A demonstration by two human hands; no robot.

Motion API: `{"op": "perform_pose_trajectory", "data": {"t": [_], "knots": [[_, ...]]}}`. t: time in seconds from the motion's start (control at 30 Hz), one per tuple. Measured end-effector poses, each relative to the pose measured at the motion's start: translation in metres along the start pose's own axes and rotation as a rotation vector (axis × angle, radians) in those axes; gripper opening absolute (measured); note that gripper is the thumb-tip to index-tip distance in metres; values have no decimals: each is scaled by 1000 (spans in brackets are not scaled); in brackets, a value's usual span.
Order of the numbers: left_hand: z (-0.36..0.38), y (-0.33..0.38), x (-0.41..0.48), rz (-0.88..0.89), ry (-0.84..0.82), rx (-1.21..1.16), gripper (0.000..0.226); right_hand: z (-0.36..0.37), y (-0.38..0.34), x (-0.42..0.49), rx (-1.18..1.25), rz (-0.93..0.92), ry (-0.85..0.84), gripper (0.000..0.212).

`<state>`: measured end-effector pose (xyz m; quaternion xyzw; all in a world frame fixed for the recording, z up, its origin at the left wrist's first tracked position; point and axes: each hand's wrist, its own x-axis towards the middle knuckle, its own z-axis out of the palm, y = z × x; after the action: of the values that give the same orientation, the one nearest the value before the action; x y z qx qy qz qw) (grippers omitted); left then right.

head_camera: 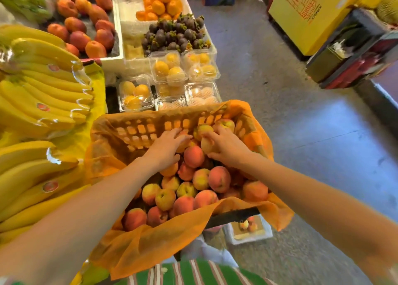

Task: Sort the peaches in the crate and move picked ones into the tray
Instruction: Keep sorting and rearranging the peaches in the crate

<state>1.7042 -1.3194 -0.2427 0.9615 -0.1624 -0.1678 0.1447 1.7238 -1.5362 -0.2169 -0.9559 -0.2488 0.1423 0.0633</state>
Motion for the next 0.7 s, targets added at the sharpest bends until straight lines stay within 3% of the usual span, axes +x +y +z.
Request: {"op": "perform_pose_trajectory", "data": {"t": [0.3,0.43,0.53,0.7], "knots": [[-7,0,12,19,23,199,68,-6,9,2,139,-59,73,65],[-19,-15,-3,15,-13,159,71,-17,4,6,255,-100,109,63],[-31,-24,-22,-23,-123,207,79,-25,-8,11,370,-194,23,62],[-29,-21,-64,-94,-457,217,96,-21,-32,17,389,-315,-123,60]]}}
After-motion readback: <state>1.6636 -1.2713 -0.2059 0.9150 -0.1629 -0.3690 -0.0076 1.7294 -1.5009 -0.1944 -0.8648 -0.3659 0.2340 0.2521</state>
